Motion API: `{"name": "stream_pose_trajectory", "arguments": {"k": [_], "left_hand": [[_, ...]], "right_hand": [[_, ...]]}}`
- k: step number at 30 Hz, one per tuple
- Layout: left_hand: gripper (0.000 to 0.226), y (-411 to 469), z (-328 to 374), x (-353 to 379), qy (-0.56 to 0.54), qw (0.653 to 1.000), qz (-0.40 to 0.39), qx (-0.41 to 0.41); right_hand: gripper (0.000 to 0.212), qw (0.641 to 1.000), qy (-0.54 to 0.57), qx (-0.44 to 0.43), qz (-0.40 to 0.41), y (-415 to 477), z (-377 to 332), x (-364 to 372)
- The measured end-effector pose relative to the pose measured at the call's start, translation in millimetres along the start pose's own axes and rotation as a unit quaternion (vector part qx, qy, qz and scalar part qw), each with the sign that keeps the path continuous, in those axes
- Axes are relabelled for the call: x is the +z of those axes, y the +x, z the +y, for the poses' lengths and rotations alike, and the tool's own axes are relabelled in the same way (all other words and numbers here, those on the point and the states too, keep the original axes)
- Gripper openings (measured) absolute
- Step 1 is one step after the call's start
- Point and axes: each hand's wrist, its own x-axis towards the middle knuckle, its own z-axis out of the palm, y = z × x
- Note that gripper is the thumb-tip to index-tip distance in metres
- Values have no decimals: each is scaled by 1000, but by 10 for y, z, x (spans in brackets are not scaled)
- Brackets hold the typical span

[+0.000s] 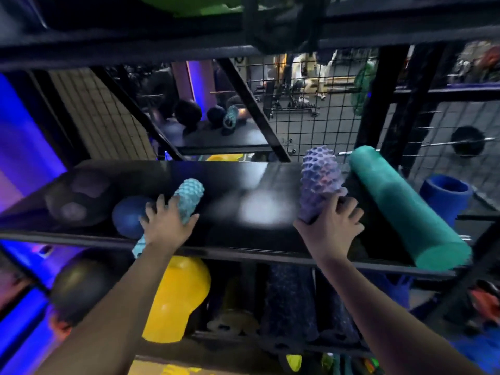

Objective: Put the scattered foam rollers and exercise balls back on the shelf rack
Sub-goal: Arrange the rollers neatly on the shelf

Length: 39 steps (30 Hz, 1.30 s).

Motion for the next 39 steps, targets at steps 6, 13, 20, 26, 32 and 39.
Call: {"name": "stream_pose_trajectory", "arguments": {"k": [6,13,20,26,32,39], "left_hand": [[125,264,-333,180,158,980,-119,35],[105,305,-411,285,183,974,-102,82],[102,224,-559,273,116,983,-83,118],[107,171,-623,199,23,990,-77,113],[92,143,-262,-122,-232,966,-57,99],[53,47,595,-661,-471,864,-164,76]], "right_hand": [[75,998,-34,-58,1,-337,-553,321],[73,994,-53,-99,3,-693,-1114,574],[69,988,-87,-128,-4,-912,-1448,638],[73,969,-122,-216,-12,-1074,-1581,552],[74,940,-49,-274,-195,-1014,-1297,435],[65,975,58,-130,-172,-529,-483,2]]}}
